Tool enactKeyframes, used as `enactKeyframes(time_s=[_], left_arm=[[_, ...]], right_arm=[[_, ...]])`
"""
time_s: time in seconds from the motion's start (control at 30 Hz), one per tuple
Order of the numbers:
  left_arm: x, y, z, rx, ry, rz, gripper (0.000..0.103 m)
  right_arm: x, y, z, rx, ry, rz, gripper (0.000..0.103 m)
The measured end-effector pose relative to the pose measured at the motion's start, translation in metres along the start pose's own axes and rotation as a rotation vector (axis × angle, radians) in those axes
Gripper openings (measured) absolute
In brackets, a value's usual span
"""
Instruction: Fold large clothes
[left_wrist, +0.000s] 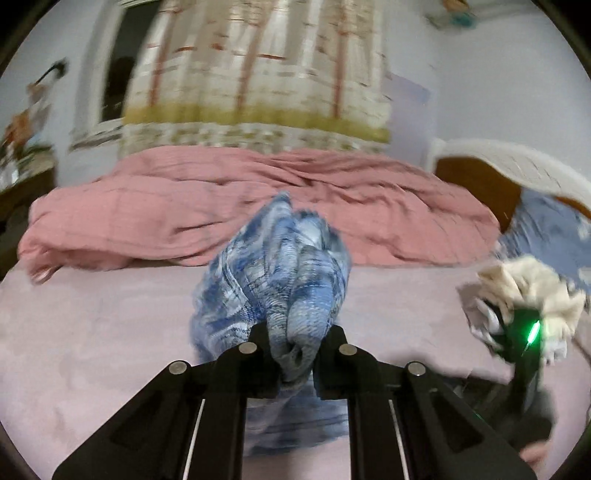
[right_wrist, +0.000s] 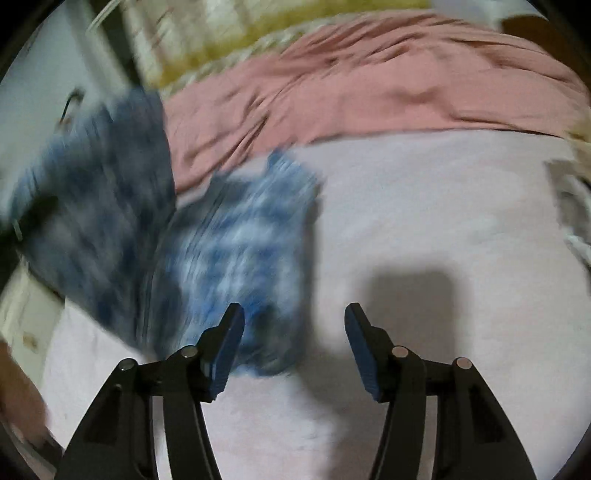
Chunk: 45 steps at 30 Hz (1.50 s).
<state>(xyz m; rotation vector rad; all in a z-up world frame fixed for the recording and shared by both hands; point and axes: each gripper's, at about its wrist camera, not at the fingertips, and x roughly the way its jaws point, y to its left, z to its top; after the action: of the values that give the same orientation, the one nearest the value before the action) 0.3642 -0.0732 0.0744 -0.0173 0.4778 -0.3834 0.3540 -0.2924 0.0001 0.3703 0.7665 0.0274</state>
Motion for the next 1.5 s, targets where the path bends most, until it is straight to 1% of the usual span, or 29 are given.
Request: enactKeyframes(time_s=[0.07,0.13,0.2,0.27,0.33,0.4,0.43,0.47,0.5,0.53,0.57,0.6,0.67,0.7,0.8,0.87,0.9,0.93,0.97,1.07,1.1,1.13,1.17,1.23,1.33,1.37,1.43,1.47,1.5], left_arm=[[0.014,-0.020,-0.009,0.022,0.025,-0.026,0.011],[0.035,-0.029,-0.019,0.018,0.063,-0.039,0.011],[0.059,-0.033,-0.032,0.008,0.116,-0.063,0.011],[0.077,-0.038,-0.049,0.019,0.172,-0.069,0.011],[0.091,-0.048,-0.066,0.086,0.200,-0.043,0.013],[0.089,-0.059,-0.076,0.164,0.176,-0.013,0.019],[0.083,-0.062,-0.077,0.181,0.180,-0.011,0.025],[0.076,-0.065,-0.075,0.179,0.190,-0.026,0.042],[0.064,-0.066,-0.073,0.164,0.185,-0.063,0.057],[0.049,-0.066,-0.070,0.154,0.153,-0.096,0.061],[0.030,-0.068,-0.066,0.159,0.113,-0.093,0.068],[0.016,-0.067,-0.062,0.163,0.091,-0.072,0.071],[-0.003,-0.063,-0.052,0.143,0.081,-0.014,0.071],[-0.014,-0.056,-0.046,0.119,0.060,0.015,0.071],[-0.036,-0.026,-0.028,0.026,-0.013,0.048,0.071],[-0.041,-0.005,-0.019,-0.017,-0.049,0.084,0.071],[-0.041,0.007,-0.016,-0.034,-0.057,0.108,0.071],[-0.038,0.017,-0.016,-0.052,-0.058,0.125,0.071],[-0.034,0.028,-0.017,-0.074,-0.053,0.138,0.071],[-0.013,0.060,-0.027,-0.148,-0.001,0.167,0.070],[-0.005,0.069,-0.033,-0.164,0.022,0.168,0.070],[0.003,0.076,-0.038,-0.178,0.050,0.167,0.070],[0.012,0.082,-0.044,-0.192,0.082,0.163,0.070],[0.030,0.092,-0.056,-0.236,0.150,0.145,0.070],[0.052,0.098,-0.078,-0.286,0.273,0.124,0.071],[0.058,0.097,-0.085,-0.290,0.306,0.120,0.071],[0.065,0.094,-0.094,-0.287,0.329,0.150,0.071],[0.066,0.091,-0.096,-0.266,0.345,0.187,0.071],[0.067,0.090,-0.097,-0.242,0.359,0.230,0.071]], right_arm=[[-0.016,-0.023,0.009,0.035,-0.065,-0.084,0.059],[-0.019,-0.040,0.014,0.072,-0.068,-0.116,0.060],[-0.011,-0.053,0.014,0.126,-0.031,-0.086,0.060],[-0.004,-0.053,0.013,0.131,-0.003,-0.065,0.060],[0.005,-0.044,0.011,0.090,0.008,-0.080,0.060],[0.006,-0.034,0.010,0.051,-0.005,-0.098,0.060],[0.006,-0.031,0.010,0.039,-0.011,-0.096,0.060],[0.007,-0.032,0.011,0.036,-0.017,-0.092,0.060],[0.006,-0.029,0.012,0.036,-0.029,-0.084,0.060],[0.000,-0.031,0.010,0.043,-0.044,-0.080,0.060],[-0.003,-0.032,0.010,0.055,-0.061,-0.076,0.060],[-0.007,-0.033,0.010,0.072,-0.087,-0.067,0.060],[-0.016,-0.036,0.010,0.095,-0.116,-0.040,0.060],[-0.020,-0.036,0.010,0.103,-0.128,-0.023,0.060],[-0.027,-0.035,0.013,0.109,-0.160,0.034,0.060],[-0.032,-0.028,0.013,0.086,-0.177,0.091,0.060],[-0.035,-0.021,0.013,0.063,-0.193,0.143,0.060],[-0.037,-0.013,0.013,0.047,-0.202,0.169,0.060],[-0.037,0.000,0.014,0.016,-0.210,0.169,0.060],[-0.032,0.043,0.013,-0.103,-0.208,0.173,0.060],[-0.024,0.056,0.010,-0.134,-0.178,0.171,0.060],[-0.013,0.065,0.007,-0.145,-0.138,0.144,0.059],[-0.001,0.068,0.005,-0.142,-0.097,0.101,0.051],[0.019,0.059,0.000,-0.108,-0.044,0.052,0.036],[0.031,0.032,-0.001,-0.021,-0.014,0.043,0.027],[0.032,0.027,-0.001,-0.017,-0.010,0.032,0.021],[0.034,0.020,-0.001,-0.020,-0.007,-0.041,0.017],[0.037,0.015,-0.001,-0.020,-0.004,-0.102,0.013],[0.042,0.009,-0.001,-0.018,0.013,-0.120,0.013]])
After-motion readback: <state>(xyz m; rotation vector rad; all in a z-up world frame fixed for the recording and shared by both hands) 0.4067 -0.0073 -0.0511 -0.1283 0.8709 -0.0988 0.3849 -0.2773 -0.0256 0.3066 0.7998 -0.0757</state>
